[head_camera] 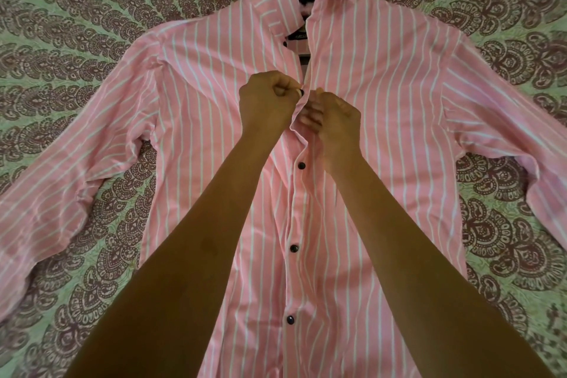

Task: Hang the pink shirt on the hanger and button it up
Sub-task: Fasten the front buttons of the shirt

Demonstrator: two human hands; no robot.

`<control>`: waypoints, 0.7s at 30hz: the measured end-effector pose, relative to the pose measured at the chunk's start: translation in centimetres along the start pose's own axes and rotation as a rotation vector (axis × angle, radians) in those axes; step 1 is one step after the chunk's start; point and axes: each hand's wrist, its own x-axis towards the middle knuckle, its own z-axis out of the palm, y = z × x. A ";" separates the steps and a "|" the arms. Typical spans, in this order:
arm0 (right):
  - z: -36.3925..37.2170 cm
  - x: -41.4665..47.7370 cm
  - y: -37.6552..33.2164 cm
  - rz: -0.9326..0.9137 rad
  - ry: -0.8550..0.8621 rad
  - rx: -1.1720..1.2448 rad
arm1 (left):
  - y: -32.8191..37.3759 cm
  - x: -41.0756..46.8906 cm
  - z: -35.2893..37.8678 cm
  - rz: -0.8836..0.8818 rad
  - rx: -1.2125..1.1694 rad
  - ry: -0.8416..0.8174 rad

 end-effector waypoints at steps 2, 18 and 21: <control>-0.5 0.5 -0.2 0.010 -0.029 -0.031 | 0.0 0.1 -0.3 -0.010 -0.008 -0.047; -0.6 1.1 1.7 -0.719 0.048 -0.805 | -1.0 0.0 0.3 -0.238 -0.371 -0.049; -0.7 1.5 1.8 -0.723 0.026 -0.743 | -1.2 -0.3 0.4 -0.275 -0.512 -0.068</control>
